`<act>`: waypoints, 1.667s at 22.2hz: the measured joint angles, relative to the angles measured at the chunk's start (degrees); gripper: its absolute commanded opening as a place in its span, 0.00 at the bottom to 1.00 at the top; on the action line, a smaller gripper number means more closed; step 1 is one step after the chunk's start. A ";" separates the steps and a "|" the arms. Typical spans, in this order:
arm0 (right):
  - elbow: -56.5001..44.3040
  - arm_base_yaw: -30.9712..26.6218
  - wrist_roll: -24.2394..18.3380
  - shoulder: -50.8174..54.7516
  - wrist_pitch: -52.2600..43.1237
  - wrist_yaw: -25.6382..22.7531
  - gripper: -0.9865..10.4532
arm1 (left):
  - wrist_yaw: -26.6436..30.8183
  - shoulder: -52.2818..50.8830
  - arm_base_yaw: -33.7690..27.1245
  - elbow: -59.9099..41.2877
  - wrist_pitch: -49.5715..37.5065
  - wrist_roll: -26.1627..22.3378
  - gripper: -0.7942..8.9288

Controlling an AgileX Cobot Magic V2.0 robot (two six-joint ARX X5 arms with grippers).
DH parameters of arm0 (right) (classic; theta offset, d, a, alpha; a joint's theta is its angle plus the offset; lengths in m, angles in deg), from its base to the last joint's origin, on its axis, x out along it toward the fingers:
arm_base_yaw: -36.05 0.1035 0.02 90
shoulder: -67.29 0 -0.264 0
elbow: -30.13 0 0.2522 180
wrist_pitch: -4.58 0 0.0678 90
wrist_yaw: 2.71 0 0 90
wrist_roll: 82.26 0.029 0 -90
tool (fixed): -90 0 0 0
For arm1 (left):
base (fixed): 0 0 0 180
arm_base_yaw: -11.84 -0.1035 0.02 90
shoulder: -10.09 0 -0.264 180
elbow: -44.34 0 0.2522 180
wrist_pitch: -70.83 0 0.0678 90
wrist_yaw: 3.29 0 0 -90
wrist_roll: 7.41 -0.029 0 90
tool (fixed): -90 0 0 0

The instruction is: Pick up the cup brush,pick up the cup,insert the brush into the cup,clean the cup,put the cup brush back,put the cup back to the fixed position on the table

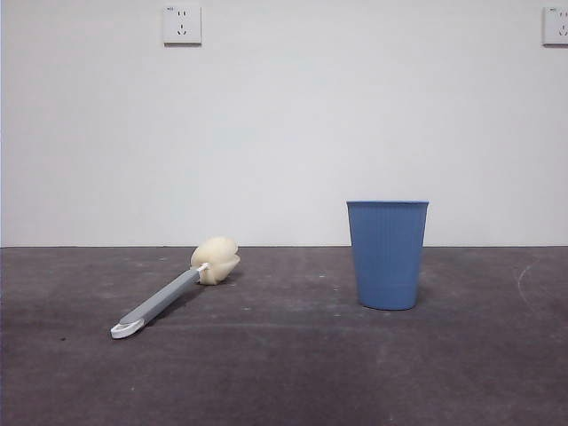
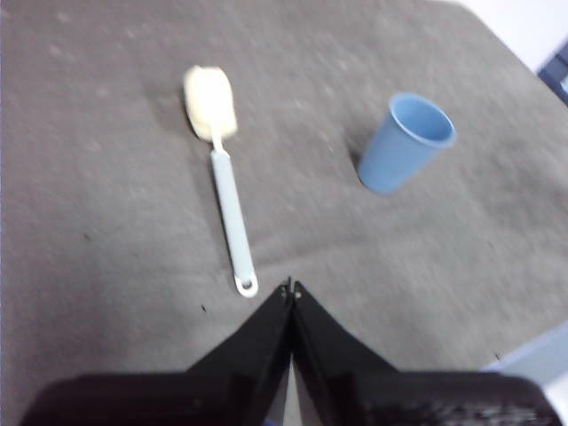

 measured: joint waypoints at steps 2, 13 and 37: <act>0.87 0.00 -1.20 -1.05 2.56 0.20 0.08 | -1.18 0.98 0.00 1.73 2.54 -1.38 0.07; 0.92 0.00 -3.63 -1.79 5.55 0.26 0.59 | -2.27 2.84 0.00 4.33 9.38 -6.36 0.57; 0.92 0.00 -1.90 -1.88 3.96 0.26 0.66 | 25.99 44.78 25.66 4.33 -21.86 5.22 0.72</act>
